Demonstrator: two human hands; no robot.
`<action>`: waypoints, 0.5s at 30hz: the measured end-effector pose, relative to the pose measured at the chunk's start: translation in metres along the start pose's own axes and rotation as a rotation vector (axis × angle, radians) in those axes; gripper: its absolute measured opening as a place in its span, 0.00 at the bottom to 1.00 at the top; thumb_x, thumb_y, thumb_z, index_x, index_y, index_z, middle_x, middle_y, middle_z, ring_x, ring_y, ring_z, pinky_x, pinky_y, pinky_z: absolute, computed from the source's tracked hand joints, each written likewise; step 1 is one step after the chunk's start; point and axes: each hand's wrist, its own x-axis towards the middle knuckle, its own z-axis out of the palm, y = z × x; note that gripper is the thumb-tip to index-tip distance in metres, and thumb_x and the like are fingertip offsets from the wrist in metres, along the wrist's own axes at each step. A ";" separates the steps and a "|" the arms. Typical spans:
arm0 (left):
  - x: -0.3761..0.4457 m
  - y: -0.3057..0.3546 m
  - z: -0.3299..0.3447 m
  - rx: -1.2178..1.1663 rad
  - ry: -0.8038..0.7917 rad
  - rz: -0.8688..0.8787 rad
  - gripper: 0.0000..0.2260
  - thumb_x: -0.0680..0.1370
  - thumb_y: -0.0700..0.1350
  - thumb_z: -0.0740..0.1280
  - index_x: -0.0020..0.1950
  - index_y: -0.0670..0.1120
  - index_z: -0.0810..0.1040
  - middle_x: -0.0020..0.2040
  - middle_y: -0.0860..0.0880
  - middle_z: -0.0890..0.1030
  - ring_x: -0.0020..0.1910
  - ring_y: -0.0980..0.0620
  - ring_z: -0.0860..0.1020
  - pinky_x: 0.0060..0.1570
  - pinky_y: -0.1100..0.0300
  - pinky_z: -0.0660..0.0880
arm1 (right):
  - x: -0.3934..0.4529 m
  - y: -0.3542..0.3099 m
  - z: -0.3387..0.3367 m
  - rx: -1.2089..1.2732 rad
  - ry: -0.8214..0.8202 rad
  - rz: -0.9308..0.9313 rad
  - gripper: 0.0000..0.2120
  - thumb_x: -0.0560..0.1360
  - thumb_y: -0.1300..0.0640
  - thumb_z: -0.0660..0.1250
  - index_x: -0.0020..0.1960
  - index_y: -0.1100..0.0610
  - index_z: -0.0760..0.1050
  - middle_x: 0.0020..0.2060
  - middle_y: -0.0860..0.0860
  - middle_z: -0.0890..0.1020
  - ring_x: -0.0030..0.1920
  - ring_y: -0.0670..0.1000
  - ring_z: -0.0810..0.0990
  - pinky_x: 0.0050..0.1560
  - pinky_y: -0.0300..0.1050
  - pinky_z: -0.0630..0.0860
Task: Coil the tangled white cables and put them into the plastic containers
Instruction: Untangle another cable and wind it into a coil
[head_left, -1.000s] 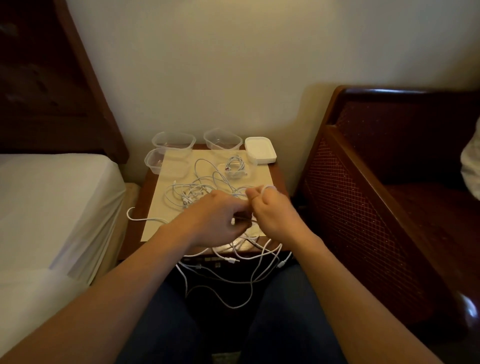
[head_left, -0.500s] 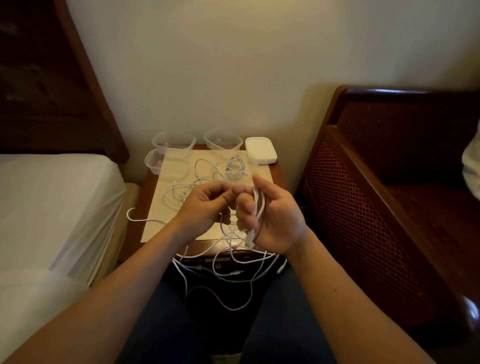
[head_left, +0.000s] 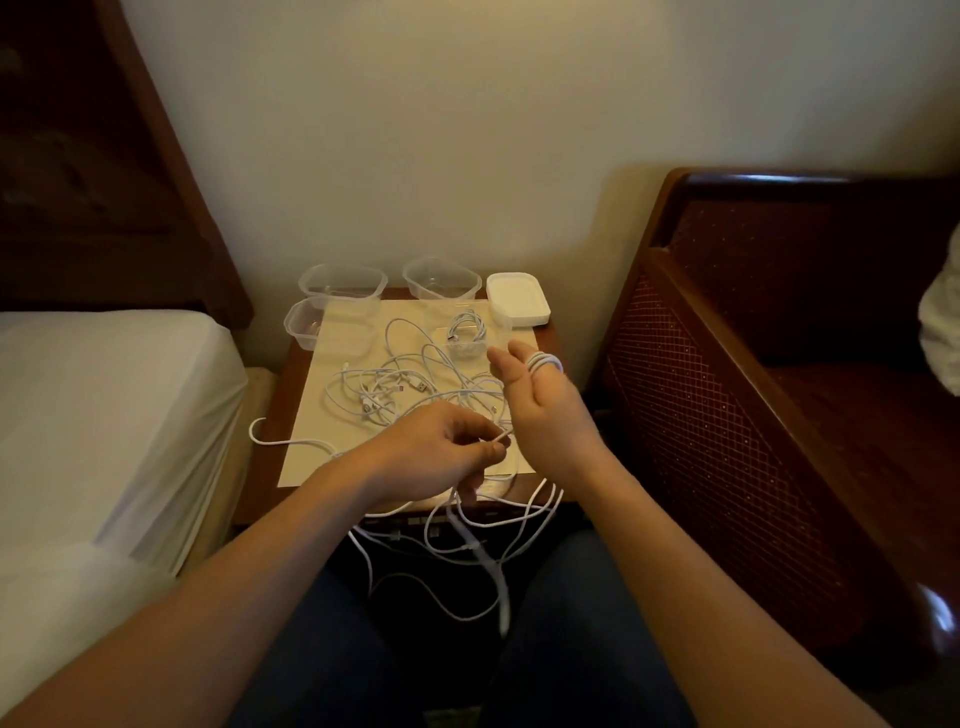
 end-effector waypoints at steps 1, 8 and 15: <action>-0.001 0.001 0.001 -0.014 -0.035 -0.009 0.08 0.83 0.44 0.66 0.56 0.45 0.83 0.32 0.47 0.80 0.34 0.46 0.80 0.44 0.52 0.80 | -0.001 0.001 -0.001 -0.148 0.031 -0.008 0.19 0.87 0.48 0.53 0.73 0.53 0.70 0.70 0.48 0.74 0.68 0.44 0.73 0.70 0.46 0.71; -0.002 0.010 -0.041 0.356 0.245 0.205 0.04 0.76 0.51 0.75 0.44 0.52 0.86 0.37 0.56 0.83 0.39 0.59 0.80 0.40 0.64 0.75 | -0.007 0.013 -0.017 -0.164 -0.375 0.348 0.28 0.86 0.43 0.50 0.46 0.64 0.76 0.26 0.55 0.78 0.24 0.57 0.75 0.25 0.44 0.72; 0.011 -0.018 -0.024 -0.038 0.302 0.331 0.06 0.79 0.49 0.70 0.46 0.50 0.85 0.35 0.52 0.79 0.32 0.54 0.72 0.32 0.59 0.70 | -0.014 0.010 -0.001 1.023 -0.813 0.428 0.28 0.85 0.41 0.48 0.45 0.62 0.73 0.20 0.49 0.72 0.17 0.46 0.69 0.22 0.39 0.60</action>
